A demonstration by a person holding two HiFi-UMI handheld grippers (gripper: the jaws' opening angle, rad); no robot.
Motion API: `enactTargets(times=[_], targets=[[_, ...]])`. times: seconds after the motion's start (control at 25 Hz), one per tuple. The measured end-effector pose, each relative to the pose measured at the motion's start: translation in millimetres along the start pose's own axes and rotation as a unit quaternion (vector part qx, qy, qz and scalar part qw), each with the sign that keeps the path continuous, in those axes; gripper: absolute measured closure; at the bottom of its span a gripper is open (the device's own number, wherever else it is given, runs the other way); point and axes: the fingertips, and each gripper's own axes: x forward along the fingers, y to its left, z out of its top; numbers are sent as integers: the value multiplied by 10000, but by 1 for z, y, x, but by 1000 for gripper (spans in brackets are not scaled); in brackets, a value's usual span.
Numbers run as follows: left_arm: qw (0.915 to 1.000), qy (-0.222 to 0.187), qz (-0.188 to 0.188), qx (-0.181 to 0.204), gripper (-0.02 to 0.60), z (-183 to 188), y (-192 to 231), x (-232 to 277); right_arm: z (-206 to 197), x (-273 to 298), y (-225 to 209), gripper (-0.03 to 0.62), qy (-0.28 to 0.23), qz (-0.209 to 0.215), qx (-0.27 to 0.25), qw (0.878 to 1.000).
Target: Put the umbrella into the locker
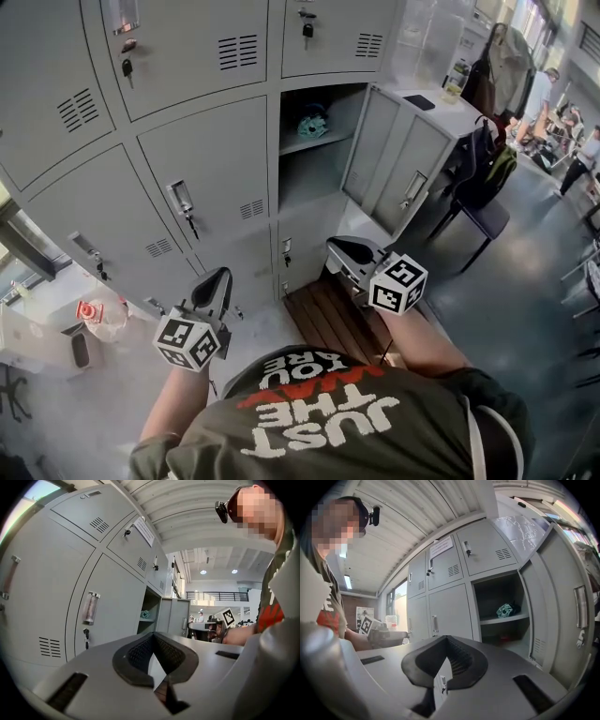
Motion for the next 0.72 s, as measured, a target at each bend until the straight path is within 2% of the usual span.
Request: enactTargets(times=[0.72], targets=[[9997,80,-209,21,574,-4,-13,3,-1,-17,0,562,-3,-140,-48,9999]])
